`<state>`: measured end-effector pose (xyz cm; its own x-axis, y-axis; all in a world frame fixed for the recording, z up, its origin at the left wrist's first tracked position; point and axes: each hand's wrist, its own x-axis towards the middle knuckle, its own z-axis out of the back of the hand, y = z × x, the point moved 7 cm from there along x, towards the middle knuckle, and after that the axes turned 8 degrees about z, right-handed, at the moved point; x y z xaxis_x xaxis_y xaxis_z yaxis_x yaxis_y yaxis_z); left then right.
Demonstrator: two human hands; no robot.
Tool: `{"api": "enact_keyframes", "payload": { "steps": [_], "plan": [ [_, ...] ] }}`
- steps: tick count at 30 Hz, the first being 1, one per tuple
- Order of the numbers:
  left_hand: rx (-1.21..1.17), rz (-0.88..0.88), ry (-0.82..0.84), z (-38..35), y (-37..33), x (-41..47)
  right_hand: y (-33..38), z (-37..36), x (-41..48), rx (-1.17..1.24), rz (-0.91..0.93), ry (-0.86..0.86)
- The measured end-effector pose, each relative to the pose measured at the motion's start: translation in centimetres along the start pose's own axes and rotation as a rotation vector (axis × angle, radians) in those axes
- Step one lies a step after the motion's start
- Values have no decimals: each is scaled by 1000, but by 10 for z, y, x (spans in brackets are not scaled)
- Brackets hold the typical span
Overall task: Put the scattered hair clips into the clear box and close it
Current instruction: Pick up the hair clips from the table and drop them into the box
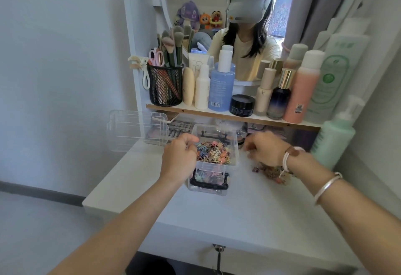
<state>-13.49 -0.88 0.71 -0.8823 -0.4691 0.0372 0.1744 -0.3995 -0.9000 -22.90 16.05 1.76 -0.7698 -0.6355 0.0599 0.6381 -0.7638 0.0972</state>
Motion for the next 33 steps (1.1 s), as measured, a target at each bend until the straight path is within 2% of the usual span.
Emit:
{"api": "enact_keyframes", "payload": {
  "steps": [4,8,12,13,16,18,27,31,33],
  "plan": [
    [-9,11,-2,-1,0,-1,24,49,-7,349,71,-251],
    [-7,3,19,-4,-2,-5,43,41,-2,401,123,-140],
    [-1,-6,14,-5,-2,-4,10,42,-6,366,7,-177],
    [0,-7,12,-5,-2,-3,1,35,-9,308,-28,-128],
    [-4,-2,3,-6,-1,-3,-15,-5,-19,44,-83,172],
    [-8,0,-2,-6,0,-3,-17,-22,-23,-88,-98,233],
    [-9,-7,2,-6,-1,-3,-13,-14,-20,-61,-36,77],
    [-25,-4,6,-7,0,-4,-3,33,-19,248,0,-267],
    [-25,-6,10,-9,-1,-5,14,50,-17,426,51,-365]
  ]
}}
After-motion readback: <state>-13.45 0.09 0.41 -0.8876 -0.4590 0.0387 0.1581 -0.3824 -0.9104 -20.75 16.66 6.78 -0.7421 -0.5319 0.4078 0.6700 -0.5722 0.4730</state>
